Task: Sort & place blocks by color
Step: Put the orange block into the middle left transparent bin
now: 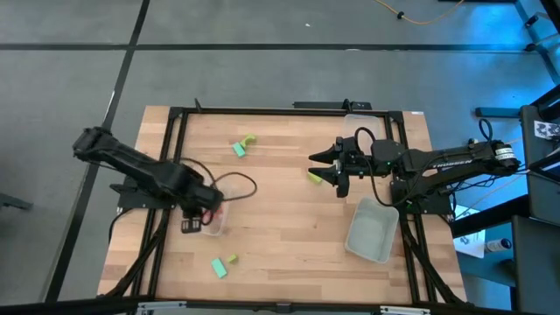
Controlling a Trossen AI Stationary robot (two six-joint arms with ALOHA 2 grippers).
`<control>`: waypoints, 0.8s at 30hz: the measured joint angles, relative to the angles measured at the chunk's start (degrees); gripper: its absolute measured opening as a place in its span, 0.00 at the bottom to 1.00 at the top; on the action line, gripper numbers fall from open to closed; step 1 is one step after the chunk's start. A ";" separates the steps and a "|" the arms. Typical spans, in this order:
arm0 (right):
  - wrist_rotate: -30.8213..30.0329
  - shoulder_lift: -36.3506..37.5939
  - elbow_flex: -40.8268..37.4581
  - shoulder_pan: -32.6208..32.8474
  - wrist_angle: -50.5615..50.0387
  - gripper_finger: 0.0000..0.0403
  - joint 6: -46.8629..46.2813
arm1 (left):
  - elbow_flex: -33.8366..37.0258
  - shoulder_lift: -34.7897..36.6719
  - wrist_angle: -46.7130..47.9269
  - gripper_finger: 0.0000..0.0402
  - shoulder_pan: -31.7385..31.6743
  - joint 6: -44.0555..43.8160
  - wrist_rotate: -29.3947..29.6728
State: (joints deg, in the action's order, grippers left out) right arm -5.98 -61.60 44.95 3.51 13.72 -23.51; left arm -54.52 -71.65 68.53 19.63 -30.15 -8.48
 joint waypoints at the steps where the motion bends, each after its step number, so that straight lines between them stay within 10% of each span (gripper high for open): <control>1: 0.00 0.00 0.00 0.00 0.00 0.57 0.00 | 0.00 -1.69 -0.59 0.12 0.15 0.48 -0.33; 24: 0.00 0.00 0.00 0.00 -2.27 0.57 -0.17 | 0.04 -15.39 -7.64 0.13 2.41 4.18 3.65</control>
State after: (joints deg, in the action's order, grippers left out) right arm -5.98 -61.60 44.95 3.51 11.44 -23.68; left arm -54.48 -87.05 60.89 22.04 -25.97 -4.82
